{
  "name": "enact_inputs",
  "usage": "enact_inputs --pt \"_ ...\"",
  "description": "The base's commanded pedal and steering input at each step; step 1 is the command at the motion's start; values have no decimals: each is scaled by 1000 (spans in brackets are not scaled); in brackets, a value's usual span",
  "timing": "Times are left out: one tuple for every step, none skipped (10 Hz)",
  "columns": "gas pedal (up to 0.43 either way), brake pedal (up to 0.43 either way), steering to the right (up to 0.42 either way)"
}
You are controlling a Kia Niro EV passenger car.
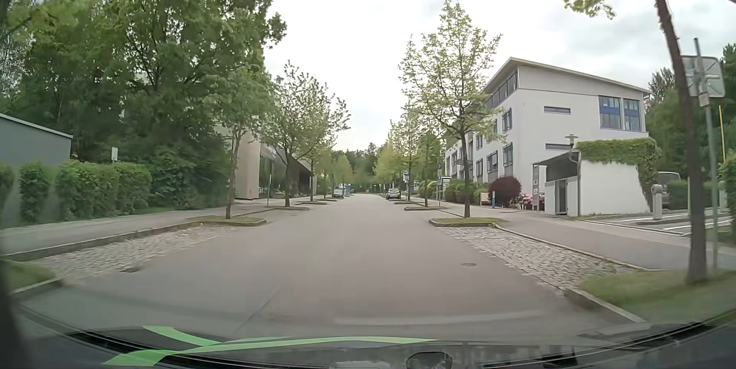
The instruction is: Follow the waypoints while adhering to traffic rules and regulations
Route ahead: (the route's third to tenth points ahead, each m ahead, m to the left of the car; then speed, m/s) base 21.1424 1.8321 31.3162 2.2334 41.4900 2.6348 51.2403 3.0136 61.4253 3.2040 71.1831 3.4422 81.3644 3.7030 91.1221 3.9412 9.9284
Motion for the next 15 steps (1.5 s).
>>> enact_inputs --pt "150 0 -9" --pt "150 0 -10" --pt "150 0 -11" --pt "150 0 -11" --pt "150 0 -11" --pt "150 0 -9" --pt "150 0 -9" --pt "150 0 -9" --pt "150 0 -9" --pt "150 0 -9" --pt "150 0 -8" --pt "150 0 -7" --pt "150 0 -7" --pt "150 0 -7" --pt "150 0 -7"
